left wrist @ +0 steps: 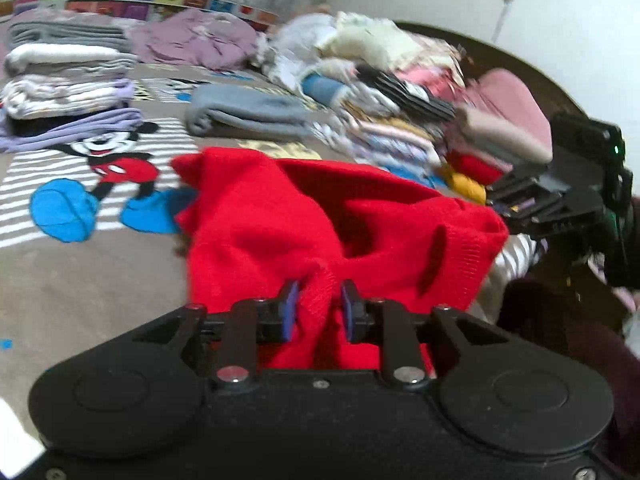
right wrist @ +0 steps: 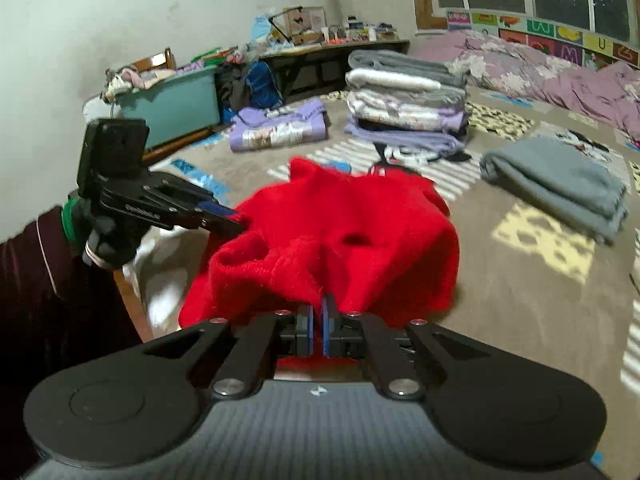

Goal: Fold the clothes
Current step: 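Lift the red sweater with both grippers and shake it out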

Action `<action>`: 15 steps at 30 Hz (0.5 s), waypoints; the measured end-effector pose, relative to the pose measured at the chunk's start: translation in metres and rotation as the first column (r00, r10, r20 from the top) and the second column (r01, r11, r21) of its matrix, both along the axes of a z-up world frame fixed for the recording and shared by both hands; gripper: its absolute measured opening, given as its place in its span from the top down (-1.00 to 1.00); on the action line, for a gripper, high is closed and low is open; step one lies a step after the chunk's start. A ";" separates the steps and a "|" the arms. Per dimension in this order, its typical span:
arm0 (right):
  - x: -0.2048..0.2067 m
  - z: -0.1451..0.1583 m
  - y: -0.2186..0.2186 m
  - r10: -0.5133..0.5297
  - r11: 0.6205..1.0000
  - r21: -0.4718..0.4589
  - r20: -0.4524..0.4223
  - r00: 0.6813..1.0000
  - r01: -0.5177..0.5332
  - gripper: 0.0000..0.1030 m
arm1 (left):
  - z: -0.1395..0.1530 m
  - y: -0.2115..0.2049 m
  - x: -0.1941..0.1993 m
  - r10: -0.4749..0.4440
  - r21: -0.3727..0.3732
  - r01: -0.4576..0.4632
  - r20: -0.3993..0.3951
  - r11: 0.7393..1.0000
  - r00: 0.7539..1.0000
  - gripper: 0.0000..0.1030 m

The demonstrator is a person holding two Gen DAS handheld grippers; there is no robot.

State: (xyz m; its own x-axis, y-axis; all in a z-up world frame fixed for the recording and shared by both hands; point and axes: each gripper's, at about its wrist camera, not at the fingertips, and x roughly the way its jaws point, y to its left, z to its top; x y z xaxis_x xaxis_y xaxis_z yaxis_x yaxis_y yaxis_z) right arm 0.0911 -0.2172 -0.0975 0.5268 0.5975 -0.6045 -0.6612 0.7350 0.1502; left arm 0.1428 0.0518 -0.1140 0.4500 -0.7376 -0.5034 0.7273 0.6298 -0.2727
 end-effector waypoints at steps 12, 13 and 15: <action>-0.038 -0.036 0.013 0.053 0.976 -0.204 -0.136 0.989 -0.080 0.87 | 0.021 0.001 -0.045 -0.141 0.014 0.141 0.097 0.990 0.985 -0.02; -0.040 -0.039 0.014 0.062 0.972 -0.214 -0.153 0.986 -0.095 0.87 | 0.026 0.008 -0.044 -0.122 -0.024 0.125 0.109 0.992 0.987 -0.16; -0.042 -0.037 0.011 0.060 0.975 -0.200 -0.170 0.984 -0.094 0.86 | 0.036 0.029 -0.036 -0.038 -0.130 0.052 0.110 0.990 0.993 -0.37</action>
